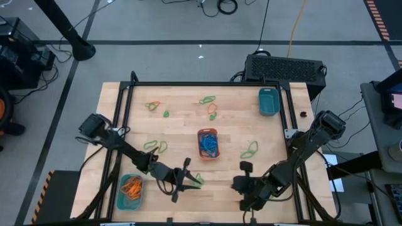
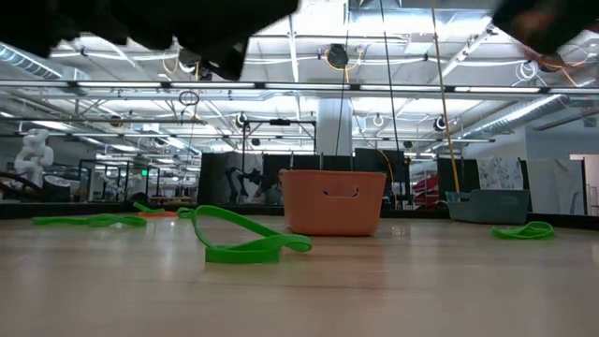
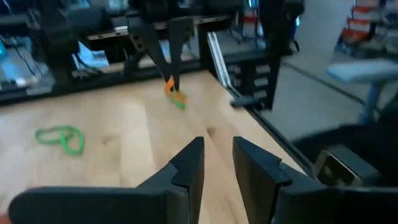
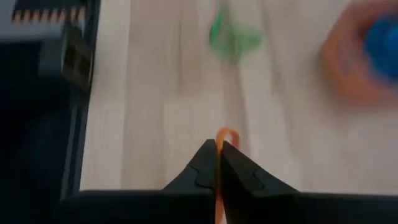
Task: Sort rubber bands into baskets
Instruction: Put the orange rubber band into the green bin
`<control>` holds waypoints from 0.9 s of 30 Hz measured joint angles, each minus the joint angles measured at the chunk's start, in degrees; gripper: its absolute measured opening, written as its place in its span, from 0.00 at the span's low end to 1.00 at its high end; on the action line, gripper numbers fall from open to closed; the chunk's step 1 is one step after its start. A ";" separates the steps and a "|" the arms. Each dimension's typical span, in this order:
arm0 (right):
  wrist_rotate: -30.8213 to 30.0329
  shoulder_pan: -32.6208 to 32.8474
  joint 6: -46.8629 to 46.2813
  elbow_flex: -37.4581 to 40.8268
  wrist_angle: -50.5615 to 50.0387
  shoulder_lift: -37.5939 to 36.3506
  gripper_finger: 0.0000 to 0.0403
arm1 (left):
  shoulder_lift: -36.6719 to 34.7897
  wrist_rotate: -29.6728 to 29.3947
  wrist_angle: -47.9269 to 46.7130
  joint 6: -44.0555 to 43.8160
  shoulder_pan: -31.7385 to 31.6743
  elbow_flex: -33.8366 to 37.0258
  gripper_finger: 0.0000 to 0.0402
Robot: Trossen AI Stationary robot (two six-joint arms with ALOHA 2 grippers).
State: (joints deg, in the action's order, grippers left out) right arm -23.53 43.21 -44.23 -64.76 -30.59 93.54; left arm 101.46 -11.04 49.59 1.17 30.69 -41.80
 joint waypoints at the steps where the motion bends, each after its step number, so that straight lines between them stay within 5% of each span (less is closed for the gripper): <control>1: -1.82 -0.35 1.61 -0.73 1.21 0.01 0.00 | 1.50 0.04 2.81 0.80 -0.22 0.00 0.23; 11: -3.27 -3.93 16.79 -2.13 21.16 0.35 0.00 | 13.01 0.21 25.54 5.33 -1.83 -1.92 0.23; 27: -1.19 -6.04 22.38 -2.11 26.31 0.44 0.00 | 14.72 1.98 19.24 8.03 -2.66 -8.46 0.23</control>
State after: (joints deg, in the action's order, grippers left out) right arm -24.72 37.17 -21.85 -66.87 -4.27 93.97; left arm 116.18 -9.06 68.83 9.20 28.03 -50.26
